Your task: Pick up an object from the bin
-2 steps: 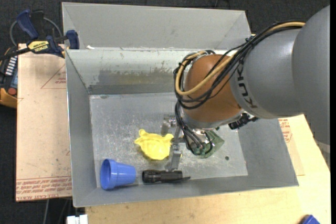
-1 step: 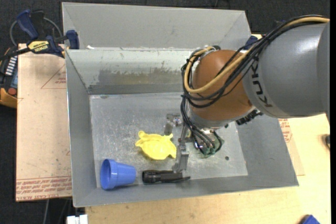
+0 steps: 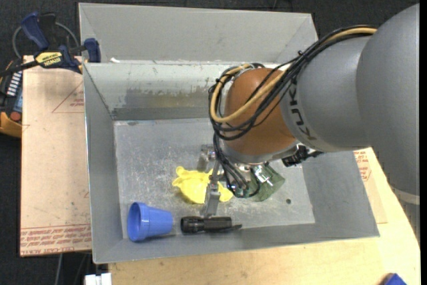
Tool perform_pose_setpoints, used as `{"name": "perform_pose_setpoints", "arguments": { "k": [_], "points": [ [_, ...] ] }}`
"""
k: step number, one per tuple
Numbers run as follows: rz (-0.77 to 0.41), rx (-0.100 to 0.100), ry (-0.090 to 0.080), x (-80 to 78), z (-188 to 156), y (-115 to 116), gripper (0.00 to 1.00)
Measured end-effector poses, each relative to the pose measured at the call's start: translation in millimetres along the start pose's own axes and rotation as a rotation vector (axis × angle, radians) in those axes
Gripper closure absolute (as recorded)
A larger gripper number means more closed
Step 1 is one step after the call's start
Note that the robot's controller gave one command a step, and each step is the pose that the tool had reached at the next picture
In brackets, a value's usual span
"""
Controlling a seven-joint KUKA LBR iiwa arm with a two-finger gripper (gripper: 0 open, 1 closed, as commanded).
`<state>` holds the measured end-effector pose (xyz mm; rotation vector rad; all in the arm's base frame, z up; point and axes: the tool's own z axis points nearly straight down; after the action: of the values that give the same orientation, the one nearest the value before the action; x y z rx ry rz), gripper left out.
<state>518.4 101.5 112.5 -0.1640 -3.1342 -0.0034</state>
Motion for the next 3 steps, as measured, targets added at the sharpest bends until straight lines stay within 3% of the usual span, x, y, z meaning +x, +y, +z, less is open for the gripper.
{"name": "perform_pose_setpoints", "arguments": {
  "k": [1, 2, 3],
  "points": [
    [0.013, -0.001, -0.002, 13.6, 40.3, 1.5, 0.00],
    [0.125, -0.009, -0.011, -4.6, 36.6, 3.1, 1.00],
    [0.125, -0.009, -0.011, -4.6, 36.6, 3.1, 1.00]
  ]
}}
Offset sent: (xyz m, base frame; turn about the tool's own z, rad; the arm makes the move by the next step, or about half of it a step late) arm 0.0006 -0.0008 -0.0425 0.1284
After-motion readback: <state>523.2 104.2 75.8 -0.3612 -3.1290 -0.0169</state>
